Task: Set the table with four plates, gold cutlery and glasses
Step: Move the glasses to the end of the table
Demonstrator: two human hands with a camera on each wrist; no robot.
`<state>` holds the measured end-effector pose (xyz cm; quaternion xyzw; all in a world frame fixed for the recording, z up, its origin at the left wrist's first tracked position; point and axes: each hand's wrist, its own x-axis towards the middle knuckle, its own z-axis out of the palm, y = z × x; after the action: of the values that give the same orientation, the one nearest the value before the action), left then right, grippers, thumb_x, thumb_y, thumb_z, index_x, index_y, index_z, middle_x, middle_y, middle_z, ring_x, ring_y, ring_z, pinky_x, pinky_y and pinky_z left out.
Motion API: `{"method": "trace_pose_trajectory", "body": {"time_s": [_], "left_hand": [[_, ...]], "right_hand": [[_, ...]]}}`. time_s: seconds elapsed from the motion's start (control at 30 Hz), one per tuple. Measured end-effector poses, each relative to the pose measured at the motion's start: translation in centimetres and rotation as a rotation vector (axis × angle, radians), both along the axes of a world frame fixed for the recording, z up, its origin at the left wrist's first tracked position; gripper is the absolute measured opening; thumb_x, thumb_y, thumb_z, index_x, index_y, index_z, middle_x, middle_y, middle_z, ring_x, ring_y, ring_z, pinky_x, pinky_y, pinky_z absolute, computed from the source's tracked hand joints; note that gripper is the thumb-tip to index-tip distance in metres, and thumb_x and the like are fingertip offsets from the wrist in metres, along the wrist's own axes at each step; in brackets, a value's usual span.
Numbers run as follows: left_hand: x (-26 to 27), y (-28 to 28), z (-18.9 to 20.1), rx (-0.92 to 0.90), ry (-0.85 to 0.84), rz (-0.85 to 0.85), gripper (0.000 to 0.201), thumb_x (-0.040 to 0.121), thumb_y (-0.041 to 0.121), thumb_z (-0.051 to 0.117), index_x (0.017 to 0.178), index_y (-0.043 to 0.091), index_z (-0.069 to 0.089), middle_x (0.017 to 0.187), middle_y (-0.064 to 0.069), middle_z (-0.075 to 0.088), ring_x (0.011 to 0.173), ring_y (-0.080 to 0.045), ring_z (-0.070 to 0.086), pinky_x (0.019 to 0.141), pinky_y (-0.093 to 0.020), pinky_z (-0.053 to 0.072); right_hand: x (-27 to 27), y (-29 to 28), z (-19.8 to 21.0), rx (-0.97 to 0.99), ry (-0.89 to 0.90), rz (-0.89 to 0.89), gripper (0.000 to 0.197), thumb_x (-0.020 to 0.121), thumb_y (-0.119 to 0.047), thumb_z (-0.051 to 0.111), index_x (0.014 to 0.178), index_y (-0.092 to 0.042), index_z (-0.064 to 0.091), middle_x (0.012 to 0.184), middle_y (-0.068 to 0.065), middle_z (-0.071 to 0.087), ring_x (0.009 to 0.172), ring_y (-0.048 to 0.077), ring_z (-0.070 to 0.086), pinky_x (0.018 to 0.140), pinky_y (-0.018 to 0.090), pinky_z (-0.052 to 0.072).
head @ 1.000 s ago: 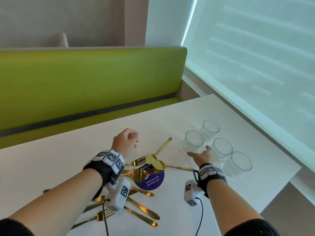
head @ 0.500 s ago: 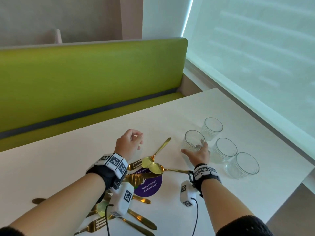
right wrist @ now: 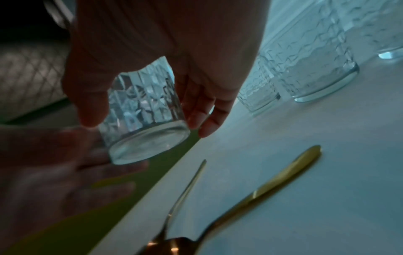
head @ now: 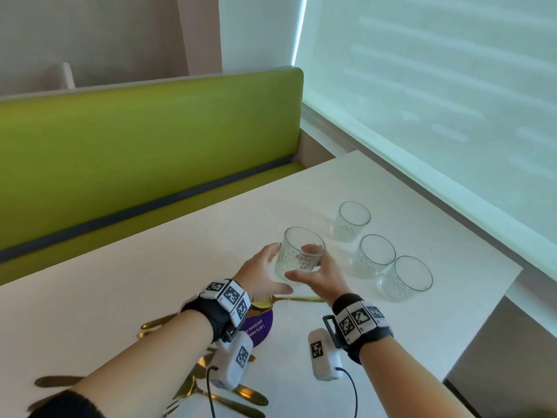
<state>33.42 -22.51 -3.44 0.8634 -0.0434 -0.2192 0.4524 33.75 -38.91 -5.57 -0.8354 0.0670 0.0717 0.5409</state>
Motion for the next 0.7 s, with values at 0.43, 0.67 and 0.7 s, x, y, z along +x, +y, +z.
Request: {"method": "trace_pose_trajectory", "body": {"time_s": [0.43, 0.67, 0.7], "left_hand": [[-1.0, -4.8, -1.7, -0.199, -0.014, 0.144, 0.088, 0.052, 0.030, 0.090, 0.124, 0.018, 0.041, 0.114, 0.006, 0.057, 0.109, -0.016, 0.057, 0.092, -0.027, 0.046], [-0.1, -4.7, -1.5, -0.321, 0.015, 0.232, 0.073, 0.054, 0.016, 0.087, 0.114, 0.012, 0.045, 0.107, 0.002, 0.061, 0.102, -0.016, 0.058, 0.092, -0.028, 0.048], [0.1, -4.6, -1.6, -0.315, 0.021, 0.243, 0.082, 0.045, 0.026, 0.087, 0.115, 0.012, 0.046, 0.110, -0.001, 0.062, 0.105, -0.019, 0.059, 0.096, -0.035, 0.048]], "right_hand": [[-4.6, -8.6, 0.3, -0.028, 0.284, -0.094, 0.073, 0.060, -0.036, 0.085, 0.122, -0.012, 0.054, 0.099, 0.004, 0.064, 0.077, 0.013, 0.059, 0.058, 0.022, 0.047], [-5.4, -16.3, -2.8, -0.275, 0.356, -0.640, 0.082, 0.064, -0.026, 0.085, 0.131, -0.006, 0.042, 0.127, 0.018, 0.056, 0.117, 0.033, 0.054, 0.099, 0.038, 0.044], [-5.1, -16.6, -3.0, -0.273, 0.323, -0.650, 0.088, 0.063, -0.025, 0.086, 0.134, -0.007, 0.038, 0.132, 0.018, 0.053, 0.122, 0.032, 0.050, 0.102, 0.038, 0.040]]}}
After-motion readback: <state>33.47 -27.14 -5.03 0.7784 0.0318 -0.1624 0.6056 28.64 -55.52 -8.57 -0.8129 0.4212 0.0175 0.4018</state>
